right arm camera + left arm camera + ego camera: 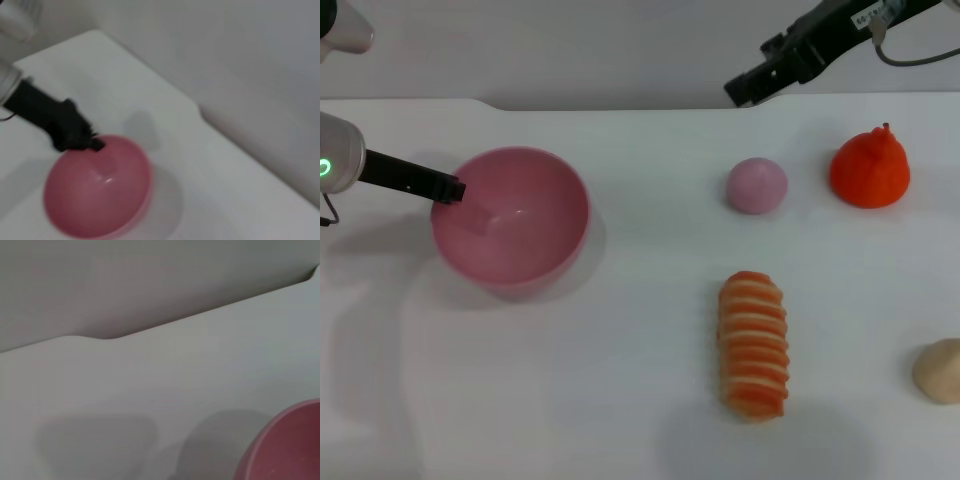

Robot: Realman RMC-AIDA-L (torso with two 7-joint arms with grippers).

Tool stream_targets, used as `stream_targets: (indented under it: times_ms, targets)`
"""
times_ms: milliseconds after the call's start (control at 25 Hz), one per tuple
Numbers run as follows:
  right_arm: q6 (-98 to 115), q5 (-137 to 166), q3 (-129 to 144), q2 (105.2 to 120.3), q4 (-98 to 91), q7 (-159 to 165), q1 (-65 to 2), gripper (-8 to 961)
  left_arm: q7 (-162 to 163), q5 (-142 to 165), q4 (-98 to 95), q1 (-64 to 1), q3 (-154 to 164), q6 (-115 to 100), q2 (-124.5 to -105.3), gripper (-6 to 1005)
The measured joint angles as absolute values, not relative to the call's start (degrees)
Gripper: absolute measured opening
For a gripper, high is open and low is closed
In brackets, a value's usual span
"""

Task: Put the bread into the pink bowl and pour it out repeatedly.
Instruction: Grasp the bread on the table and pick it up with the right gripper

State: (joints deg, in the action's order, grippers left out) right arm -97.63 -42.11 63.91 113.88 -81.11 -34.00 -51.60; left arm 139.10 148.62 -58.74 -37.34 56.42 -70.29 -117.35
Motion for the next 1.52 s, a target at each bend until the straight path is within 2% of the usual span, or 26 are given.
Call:
stream_targets:
  times_ms: [200,400,520,720,880,1080,1520]
  targets:
    - [-101.6,-44.6,65.2,113.47,-77.4,-31.5,-54.7,692,139.1,148.6,-58.7,-38.0,56.4,-70.6,-117.27,46]
    - [-101.8,-48.5,68.5,113.08,-63.1,-31.9,-57.6,691,139.0,148.6,-58.5,-38.5,56.5,-70.7,-117.33,46]
    - [-101.2,-47.6,70.0,113.97,-58.2,-34.2,-58.5,690,138.6,148.6,-58.3,-38.6,56.5,-70.3,-117.39,45]
    - [-100.3,-42.0,70.7,116.54,-55.3,-35.0,-58.9,689,137.9,148.4,-58.2,-38.6,56.5,-70.2,-117.52,45]
    - [-98.6,-40.9,70.9,117.51,-51.0,-35.7,-58.7,688,137.5,148.3,-58.2,-38.6,56.5,-70.1,-117.68,45]
    - [-95.2,-40.3,72.2,118.28,-47.4,-37.0,-57.8,687,136.9,148.1,-58.2,-38.4,56.5,-70.1,-117.81,45]
    - [-91.4,-38.3,73.5,118.61,-44.5,-37.4,-55.4,684,136.8,147.4,-58.2,-37.9,57.6,-70.5,-117.86,46]
